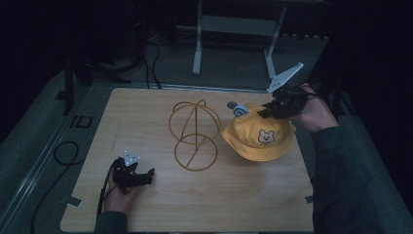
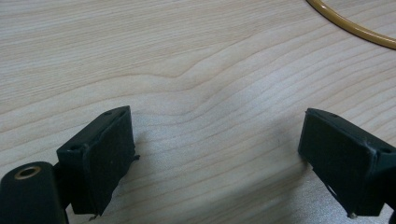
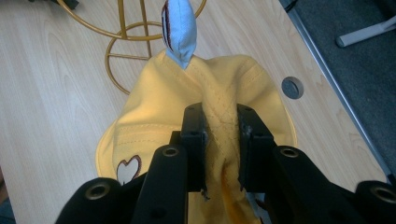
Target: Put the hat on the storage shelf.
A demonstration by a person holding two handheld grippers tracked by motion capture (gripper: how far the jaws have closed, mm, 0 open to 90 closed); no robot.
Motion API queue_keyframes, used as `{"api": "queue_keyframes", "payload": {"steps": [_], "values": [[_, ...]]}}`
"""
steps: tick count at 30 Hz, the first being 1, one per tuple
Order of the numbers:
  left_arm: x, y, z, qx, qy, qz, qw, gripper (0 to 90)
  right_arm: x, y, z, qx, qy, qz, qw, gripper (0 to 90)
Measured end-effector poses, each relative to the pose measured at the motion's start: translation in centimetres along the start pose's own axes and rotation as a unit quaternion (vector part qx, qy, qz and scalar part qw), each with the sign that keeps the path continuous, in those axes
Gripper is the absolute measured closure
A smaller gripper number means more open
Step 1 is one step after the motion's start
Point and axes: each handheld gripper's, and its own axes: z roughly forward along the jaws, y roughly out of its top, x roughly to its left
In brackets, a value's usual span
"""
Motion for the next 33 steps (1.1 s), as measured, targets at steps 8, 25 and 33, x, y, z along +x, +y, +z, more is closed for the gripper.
{"api": "queue_keyframes", "payload": {"steps": [8, 25, 33], "values": [[0.0, 0.0, 0.0, 0.001, 0.0, 0.001, 1.0, 10.5, -0.2, 0.3, -0.3, -0.003, -0.001, 0.0, 1.0, 75.8], [0.0, 0.0, 0.0, 0.001, 0.0, 0.002, 1.0, 10.5, -0.8, 1.4, -1.8, -0.008, -0.006, 0.0, 0.9999, 75.9], [0.0, 0.0, 0.0, 0.001, 0.0, 0.002, 1.0, 10.5, -1.1, 1.7, -2.5, -0.014, -0.01, 0.007, 0.9998, 75.9]]}}
